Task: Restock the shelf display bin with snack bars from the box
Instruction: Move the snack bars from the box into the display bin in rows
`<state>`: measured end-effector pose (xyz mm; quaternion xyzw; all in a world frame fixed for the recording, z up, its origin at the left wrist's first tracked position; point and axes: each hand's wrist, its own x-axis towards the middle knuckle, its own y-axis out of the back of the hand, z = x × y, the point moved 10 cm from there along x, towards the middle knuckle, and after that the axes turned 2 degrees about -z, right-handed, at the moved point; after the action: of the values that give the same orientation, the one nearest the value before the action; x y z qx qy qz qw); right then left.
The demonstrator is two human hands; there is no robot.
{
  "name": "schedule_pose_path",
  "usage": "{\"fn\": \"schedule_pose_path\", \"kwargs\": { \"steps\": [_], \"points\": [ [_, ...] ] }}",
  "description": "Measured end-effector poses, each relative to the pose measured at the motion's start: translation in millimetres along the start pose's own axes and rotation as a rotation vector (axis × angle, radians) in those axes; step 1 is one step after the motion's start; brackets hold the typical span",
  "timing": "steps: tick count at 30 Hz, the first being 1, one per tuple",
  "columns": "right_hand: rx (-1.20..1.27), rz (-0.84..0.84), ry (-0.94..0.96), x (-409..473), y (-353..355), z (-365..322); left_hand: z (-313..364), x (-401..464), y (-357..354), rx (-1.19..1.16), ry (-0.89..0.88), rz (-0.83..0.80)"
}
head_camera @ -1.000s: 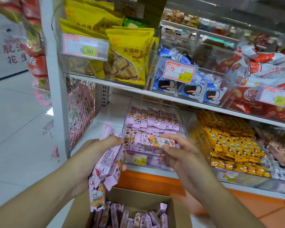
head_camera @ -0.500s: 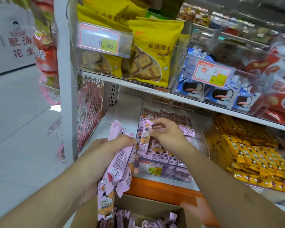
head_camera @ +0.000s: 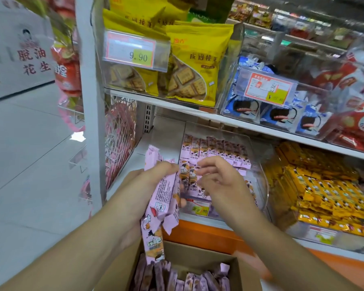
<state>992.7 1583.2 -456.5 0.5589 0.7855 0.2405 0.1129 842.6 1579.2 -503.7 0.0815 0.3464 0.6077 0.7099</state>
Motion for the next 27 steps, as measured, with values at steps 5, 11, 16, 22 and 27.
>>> {"fn": "schedule_pose_path", "kwargs": {
  "steps": [5, 11, 16, 22, 27],
  "points": [
    [-0.012, -0.242, -0.079, -86, -22, -18, -16, -20, 16, -0.399, 0.046, 0.252],
    [0.047, -0.279, -0.156, -104, -51, -2, -14, -72, -14, -1.308, -0.058, 0.23],
    [0.088, -0.397, -0.122, -102, -36, -1, -30, -81, 11, -1.292, -0.127, 0.445],
    [0.024, -0.312, -0.056, -86, 5, 3, -46, -83, 39, -1.157, -0.148, 0.575],
    [-0.028, 0.017, -0.064, -52, 45, 21, -37, -81, 30, -1.048, -0.153, 0.511]
  ]
}}
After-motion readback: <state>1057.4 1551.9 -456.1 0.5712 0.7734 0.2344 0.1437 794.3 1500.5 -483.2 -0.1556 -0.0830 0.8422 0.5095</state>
